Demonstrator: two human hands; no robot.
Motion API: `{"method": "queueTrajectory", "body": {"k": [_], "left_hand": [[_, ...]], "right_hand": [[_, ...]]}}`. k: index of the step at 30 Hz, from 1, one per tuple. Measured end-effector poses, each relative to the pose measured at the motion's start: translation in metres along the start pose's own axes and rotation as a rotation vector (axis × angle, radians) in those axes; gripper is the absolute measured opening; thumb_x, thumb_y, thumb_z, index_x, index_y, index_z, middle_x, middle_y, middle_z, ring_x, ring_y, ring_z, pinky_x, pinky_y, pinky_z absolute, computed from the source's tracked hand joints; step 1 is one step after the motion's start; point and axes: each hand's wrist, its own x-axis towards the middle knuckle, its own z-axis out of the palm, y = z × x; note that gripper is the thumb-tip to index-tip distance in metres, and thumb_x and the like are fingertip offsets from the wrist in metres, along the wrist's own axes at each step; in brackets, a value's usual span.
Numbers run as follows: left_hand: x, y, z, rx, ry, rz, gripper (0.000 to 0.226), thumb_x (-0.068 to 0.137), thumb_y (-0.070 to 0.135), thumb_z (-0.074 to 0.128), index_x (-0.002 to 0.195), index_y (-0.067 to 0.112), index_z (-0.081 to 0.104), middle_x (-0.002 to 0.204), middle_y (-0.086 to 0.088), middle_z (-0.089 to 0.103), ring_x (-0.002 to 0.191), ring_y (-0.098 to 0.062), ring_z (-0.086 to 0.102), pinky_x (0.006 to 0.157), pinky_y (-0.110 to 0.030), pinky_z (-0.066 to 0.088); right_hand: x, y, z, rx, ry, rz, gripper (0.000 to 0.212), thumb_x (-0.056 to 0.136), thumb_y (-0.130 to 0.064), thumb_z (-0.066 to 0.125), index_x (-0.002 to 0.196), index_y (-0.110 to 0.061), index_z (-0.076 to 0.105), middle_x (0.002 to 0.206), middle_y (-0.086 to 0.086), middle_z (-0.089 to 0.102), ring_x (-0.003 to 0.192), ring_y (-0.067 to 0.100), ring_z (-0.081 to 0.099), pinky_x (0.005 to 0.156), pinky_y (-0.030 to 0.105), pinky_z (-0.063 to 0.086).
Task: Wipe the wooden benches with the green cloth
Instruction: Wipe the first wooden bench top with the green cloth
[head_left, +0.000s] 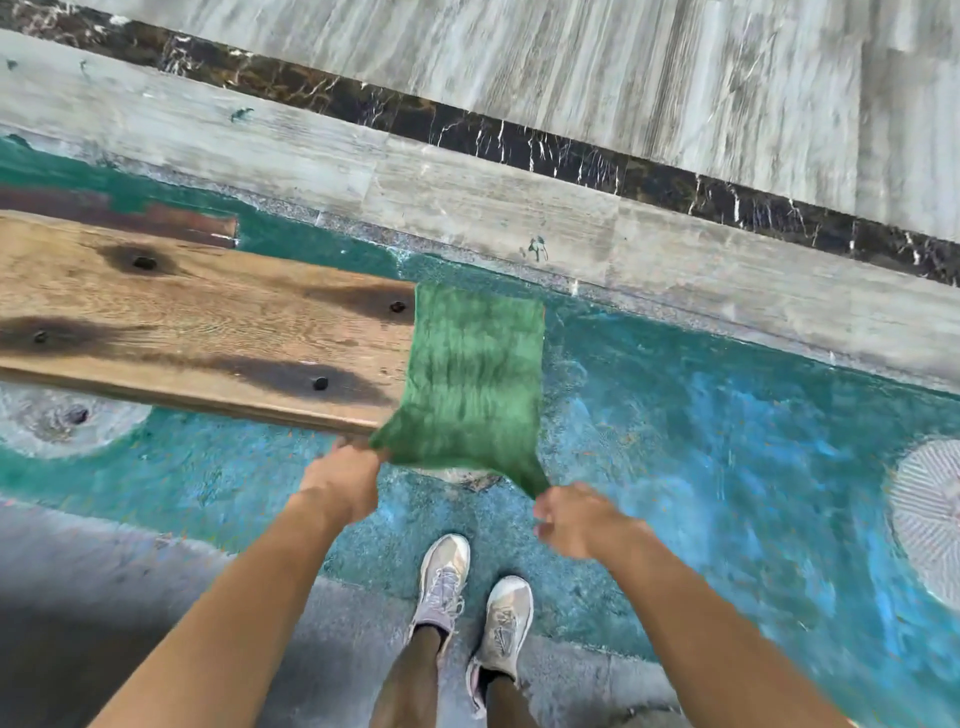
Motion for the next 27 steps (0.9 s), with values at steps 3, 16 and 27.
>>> {"method": "queueTrajectory", "body": {"k": [3,16,27], "left_hand": [[0.017,0.013,0.064,-0.072,-0.171,-0.060,0.059,0.103,0.031,0.057,0.158,0.029,0.038,0.145,-0.002,0.054,0.133,-0.026,0.052,0.104,-0.044,0.051],[0.062,0.109,0.042,-0.462,0.158,-0.146,0.079,0.108,0.055,0.038,0.166,0.031,-0.010,0.175,-0.003,-0.016,0.161,-0.029,-0.012,0.129,-0.054,0.009],[0.119,0.164,0.028,-0.634,0.173,-0.319,0.088,0.103,0.064,0.037,0.161,0.038,-0.024,0.166,-0.004,-0.040,0.155,-0.034,-0.031,0.125,-0.063,-0.005]], "right_hand": [[0.040,0.012,0.066,-0.036,-0.255,-0.001,0.045,0.105,-0.035,0.057,0.148,-0.020,0.057,0.151,0.008,0.053,0.139,0.028,0.051,0.113,0.036,0.041],[0.075,0.032,-0.008,0.097,0.178,-0.176,0.055,0.106,-0.036,0.056,0.158,-0.026,0.043,0.130,0.016,0.069,0.105,0.030,0.064,0.102,0.035,0.049],[0.142,0.031,-0.092,-0.193,0.187,-0.280,0.065,0.109,-0.036,0.048,0.167,-0.029,0.020,0.175,0.011,0.013,0.158,0.035,0.023,0.124,0.050,0.032]]}}
